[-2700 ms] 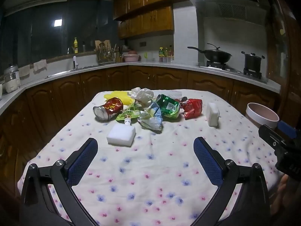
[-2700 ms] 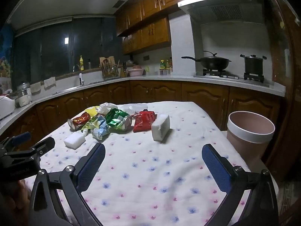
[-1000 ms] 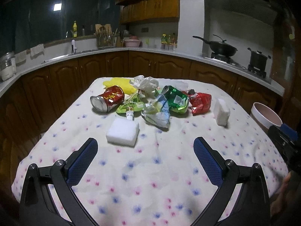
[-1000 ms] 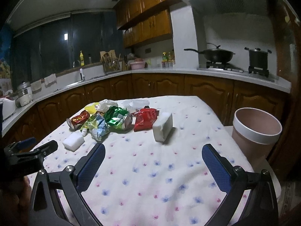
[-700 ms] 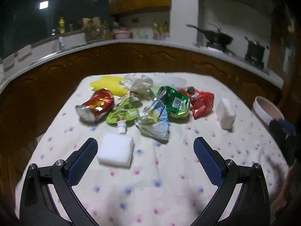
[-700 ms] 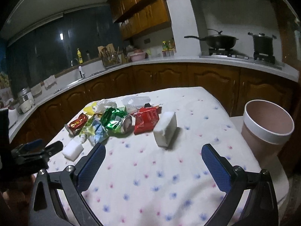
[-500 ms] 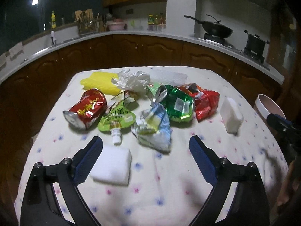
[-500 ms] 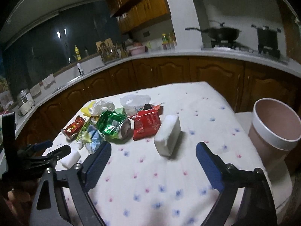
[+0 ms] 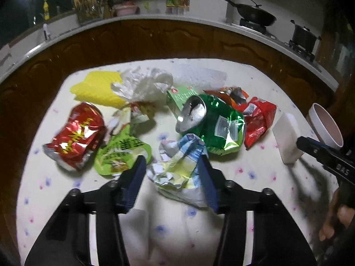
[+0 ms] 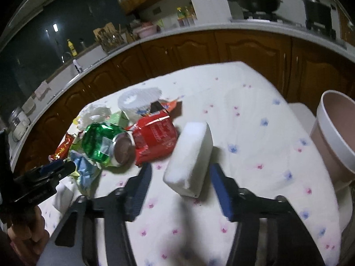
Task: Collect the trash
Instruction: 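Grasp the blue-white wrapper with the left tool while the right tool grasps the white foam block, then carry both items to the bin and open both tools to drop them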
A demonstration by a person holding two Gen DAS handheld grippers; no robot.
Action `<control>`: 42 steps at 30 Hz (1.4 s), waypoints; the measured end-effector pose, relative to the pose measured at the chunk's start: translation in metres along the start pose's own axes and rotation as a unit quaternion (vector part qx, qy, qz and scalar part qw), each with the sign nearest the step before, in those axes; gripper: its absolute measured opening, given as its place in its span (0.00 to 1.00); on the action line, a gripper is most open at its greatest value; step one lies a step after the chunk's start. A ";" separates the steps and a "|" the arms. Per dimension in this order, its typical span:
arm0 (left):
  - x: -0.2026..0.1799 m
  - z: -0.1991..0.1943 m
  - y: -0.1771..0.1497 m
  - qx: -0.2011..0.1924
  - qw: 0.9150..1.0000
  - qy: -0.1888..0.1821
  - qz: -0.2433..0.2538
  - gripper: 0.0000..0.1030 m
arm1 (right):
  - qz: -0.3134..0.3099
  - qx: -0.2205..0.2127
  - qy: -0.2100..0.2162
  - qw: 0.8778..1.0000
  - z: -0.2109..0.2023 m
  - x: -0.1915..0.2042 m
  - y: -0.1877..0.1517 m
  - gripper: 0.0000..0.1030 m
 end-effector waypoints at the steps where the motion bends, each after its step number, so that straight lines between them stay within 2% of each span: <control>1: -0.001 0.002 -0.001 0.003 1.000 -0.002 0.002 0.39 | 0.002 0.002 -0.001 1.000 0.002 -0.002 0.000 0.46; 6: -0.004 0.004 -0.004 0.005 1.000 -0.011 0.011 0.29 | 0.013 0.018 0.009 1.000 0.012 -0.007 -0.001 0.32; 8: -0.004 -0.001 -0.005 0.001 1.000 -0.019 0.012 0.20 | 0.017 0.016 0.018 1.000 0.011 -0.003 0.000 0.31; 11: -0.002 -0.016 -0.004 -0.012 1.000 -0.028 0.004 0.16 | 0.019 0.003 0.029 0.999 0.001 -0.002 0.001 0.30; 12: -0.003 -0.019 -0.003 -0.015 0.999 -0.030 0.003 0.01 | 0.022 -0.002 0.033 0.999 -0.006 -0.002 0.002 0.30; 15: -0.005 -0.038 -0.003 -0.028 0.999 -0.045 -0.008 0.01 | 0.026 -0.019 0.041 0.999 -0.023 -0.008 0.004 0.30; 20: -0.016 -0.050 -0.003 -0.043 0.999 -0.032 0.004 0.01 | 0.040 -0.030 0.052 0.997 -0.044 -0.022 0.004 0.30; 25: -0.030 -0.063 0.004 -0.055 0.997 -0.055 0.005 0.01 | 0.045 -0.046 0.059 0.996 -0.064 -0.034 0.006 0.30; 33: -0.095 -0.078 0.031 -0.086 0.989 -0.111 0.044 0.01 | 0.063 -0.075 0.046 0.994 -0.096 -0.061 0.008 0.30; 42: -0.170 -0.077 0.064 -0.106 0.978 -0.166 0.071 0.01 | 0.101 -0.114 0.008 0.988 -0.140 -0.124 0.015 0.30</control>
Point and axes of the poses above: each gripper's, at about its wrist camera, not at the fingertips, and z roughly the way its jaws point, x to its left, y to its top, the point moved 4 cm from there along z, roughly the way its jaws point, and after that the axes turned 8 degrees about z, right-handed, at the moved point
